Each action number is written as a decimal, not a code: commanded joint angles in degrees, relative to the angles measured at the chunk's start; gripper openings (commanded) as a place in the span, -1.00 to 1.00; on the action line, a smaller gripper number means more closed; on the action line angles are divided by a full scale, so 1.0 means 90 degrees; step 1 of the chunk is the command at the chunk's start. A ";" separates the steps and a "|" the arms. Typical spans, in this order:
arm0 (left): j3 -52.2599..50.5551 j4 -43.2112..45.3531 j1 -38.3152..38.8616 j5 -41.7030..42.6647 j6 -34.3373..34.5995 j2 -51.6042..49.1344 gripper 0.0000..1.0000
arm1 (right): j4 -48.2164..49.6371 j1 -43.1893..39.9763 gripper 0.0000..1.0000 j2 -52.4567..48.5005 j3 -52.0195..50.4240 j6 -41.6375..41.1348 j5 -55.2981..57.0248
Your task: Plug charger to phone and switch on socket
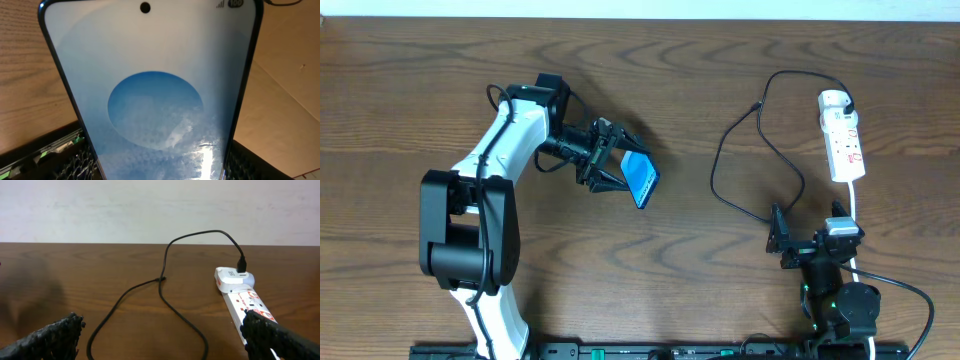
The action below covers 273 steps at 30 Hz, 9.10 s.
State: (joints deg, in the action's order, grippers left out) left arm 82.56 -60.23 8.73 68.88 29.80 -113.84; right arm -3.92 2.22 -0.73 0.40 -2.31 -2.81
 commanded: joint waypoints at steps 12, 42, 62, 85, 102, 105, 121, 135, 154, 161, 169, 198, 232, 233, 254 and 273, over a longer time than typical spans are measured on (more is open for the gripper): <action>-0.0022 0.0015 0.0007 0.0274 0.0005 0.0199 0.11 | -0.0024 0.0032 0.98 0.0010 -0.0010 0.0029 0.0034; -0.0022 0.0206 0.0007 0.0274 0.0389 0.0199 0.11 | 0.0138 0.0039 0.98 0.0010 -0.0010 -0.5292 -0.1892; -0.0022 0.0228 0.0007 0.0274 0.0389 0.0199 0.11 | -0.2018 0.0039 0.98 -0.1564 0.1753 -0.4758 -0.1246; -0.0022 0.0471 0.0007 -0.0114 0.0391 0.0199 0.11 | -0.2232 0.0124 0.99 -0.4704 0.3534 -0.4345 -0.3424; -0.0022 0.1574 0.0007 -0.0702 0.1547 0.0197 0.11 | -0.1882 0.1948 0.99 -0.4707 0.3534 -0.4330 -0.1634; -0.0022 0.1688 0.0012 -0.0879 0.1797 0.0197 0.11 | -0.1639 0.2569 0.99 -0.4714 0.3534 -0.4384 -0.0699; -0.0022 0.1977 0.0425 -0.0903 0.2038 0.0197 0.11 | 0.0797 0.4104 0.96 -0.6875 0.3536 -0.5248 0.0794; -0.0022 0.2016 0.0680 -0.1129 0.2040 0.0197 0.11 | 0.1894 0.4104 0.61 -0.8082 0.3534 -0.5889 0.0765; -0.0022 0.2115 0.1280 -0.1450 0.2064 0.0197 0.11 | 0.1909 0.4104 -0.12 -0.8111 0.3534 -0.6292 0.0454; -0.0022 0.2113 0.1285 -0.1450 0.2064 0.0197 0.11 | 0.1819 0.4104 -0.48 -0.8111 0.3534 -0.6292 0.0413; -0.0022 0.2113 0.1285 -0.1450 0.2064 0.0197 0.11 | 0.1739 0.4104 -0.64 -0.8111 0.3534 -0.6292 0.0413; -0.0022 0.2514 0.0466 -0.0413 0.1625 0.0199 0.96 | 0.1671 0.4085 -0.98 -0.8111 0.3534 -0.6292 0.0413; -0.0634 -0.2752 -0.1071 -0.1783 -0.5957 0.4452 0.82 | 0.2273 0.3614 -0.98 -0.8111 0.3534 -0.6382 -0.0233; -0.0765 -0.2574 -0.1071 -0.1938 -0.5814 0.4894 0.82 | 0.2273 0.3614 -0.98 -0.8111 0.3534 -0.6382 -0.0236; -0.4524 0.1991 -0.1069 -0.5066 0.1005 0.7159 0.83 | 0.2312 0.3470 -0.98 -0.8111 0.3534 -0.6917 -0.0559; -0.4580 0.5457 -0.1071 -0.0884 0.1277 0.4063 0.96 | 0.2319 0.3417 -0.98 -0.8111 0.3531 -0.8121 -0.0760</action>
State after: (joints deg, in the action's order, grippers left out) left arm 40.86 -11.97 -0.93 49.80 44.10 -75.94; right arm 16.16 33.28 -74.00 31.44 -73.87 -9.08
